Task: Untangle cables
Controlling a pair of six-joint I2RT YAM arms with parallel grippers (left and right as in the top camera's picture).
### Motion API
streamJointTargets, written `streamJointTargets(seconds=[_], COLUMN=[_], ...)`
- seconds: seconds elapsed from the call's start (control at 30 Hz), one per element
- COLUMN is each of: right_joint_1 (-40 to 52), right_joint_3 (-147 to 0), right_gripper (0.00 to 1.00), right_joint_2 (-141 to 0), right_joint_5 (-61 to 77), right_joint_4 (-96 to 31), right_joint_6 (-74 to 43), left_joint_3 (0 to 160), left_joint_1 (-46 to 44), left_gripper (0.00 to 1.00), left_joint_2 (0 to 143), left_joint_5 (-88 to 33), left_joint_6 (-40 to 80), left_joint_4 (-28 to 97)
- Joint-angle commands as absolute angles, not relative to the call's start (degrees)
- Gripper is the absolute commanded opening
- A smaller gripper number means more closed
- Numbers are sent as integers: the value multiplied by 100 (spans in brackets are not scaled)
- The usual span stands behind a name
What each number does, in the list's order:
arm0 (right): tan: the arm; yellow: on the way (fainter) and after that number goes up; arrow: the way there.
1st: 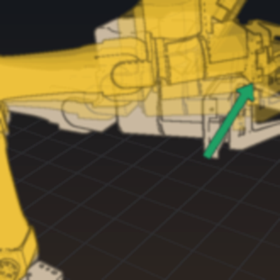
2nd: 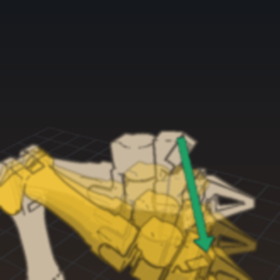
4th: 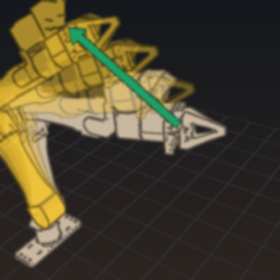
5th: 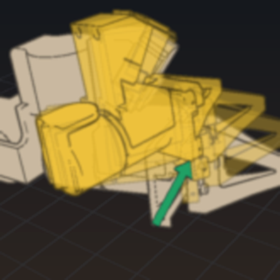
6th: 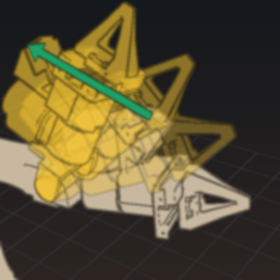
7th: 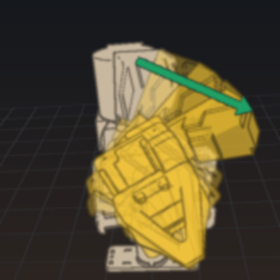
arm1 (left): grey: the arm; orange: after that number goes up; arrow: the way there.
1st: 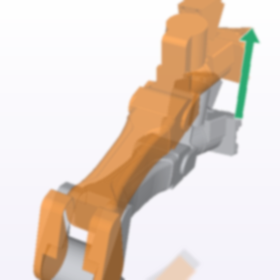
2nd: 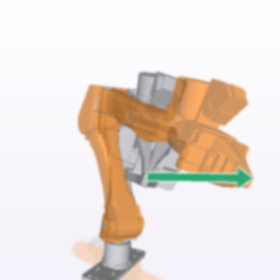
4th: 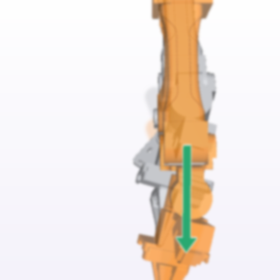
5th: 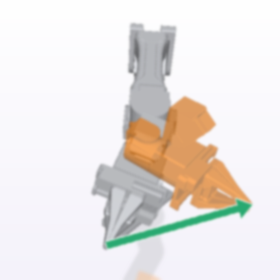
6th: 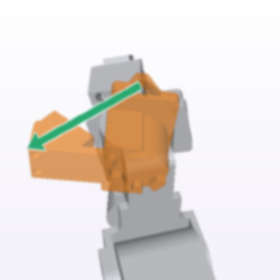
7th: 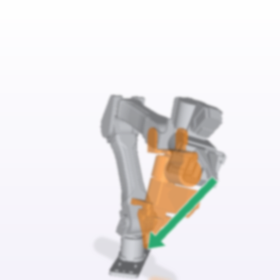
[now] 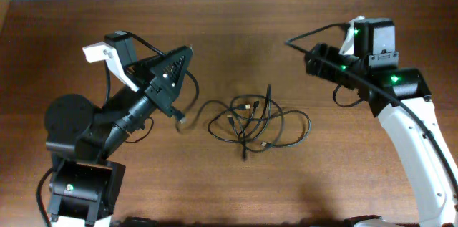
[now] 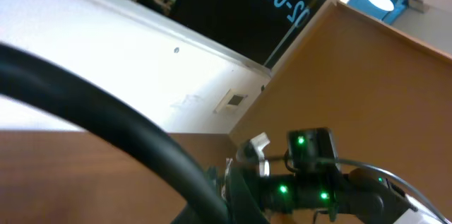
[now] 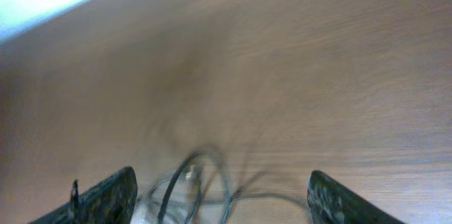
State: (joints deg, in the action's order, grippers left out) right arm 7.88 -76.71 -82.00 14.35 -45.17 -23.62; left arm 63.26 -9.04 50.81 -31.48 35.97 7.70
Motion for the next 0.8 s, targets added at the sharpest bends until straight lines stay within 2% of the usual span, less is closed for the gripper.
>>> streamJointTargets(seconds=[0.0,0.13,0.23,0.27,0.3,0.33,0.4,0.53,0.63,0.77], right_joint_1=[1072,1625,1931,1946,1949,1949,1949,1951,1951,2016], right_joint_3=[-7677,-7677,-7664,-7658,-7596,-7540,-7446,-7131,-6779,-6416], right_gripper=[79,80,82,83,98,99,99,99,98,99], right_joint_2=[-8154,-8154,-8250,-8283,-8331,-8383,-8490,-8589,-8604,-8604], right_joint_5=[3249,2921,2016,1881,1667,1592,1579,1581,1586,2193], right_joint_4=[-5087,-5658,-5717,-5760,-5793,-5798,-5793,-5774,-5627,-5146], right_joint_6=[-1144,-882,-1087,-1210,-1402,-1424,-1424,-1424,-1422,-1420], left_joint_3=[6381,6455,7312,7765,8482,9292,10442,13045,14178,14208], left_joint_1=[-871,-832,-392,-187,134,456,814,1446,1559,1527], left_gripper=[0,0,0,0,1,1,2,1,0,0], left_joint_2=[5221,5596,6123,6311,6615,6989,7526,8678,9201,9179], left_joint_5=[-3140,-2742,-3173,-3260,-3260,-3260,-3398,-4003,-4010,-4010], left_joint_6=[2738,2381,1949,1765,1505,1323,1310,1363,1168,1404], left_joint_4=[64,-451,-355,27,753,1529,2316,3232,2954,2300])
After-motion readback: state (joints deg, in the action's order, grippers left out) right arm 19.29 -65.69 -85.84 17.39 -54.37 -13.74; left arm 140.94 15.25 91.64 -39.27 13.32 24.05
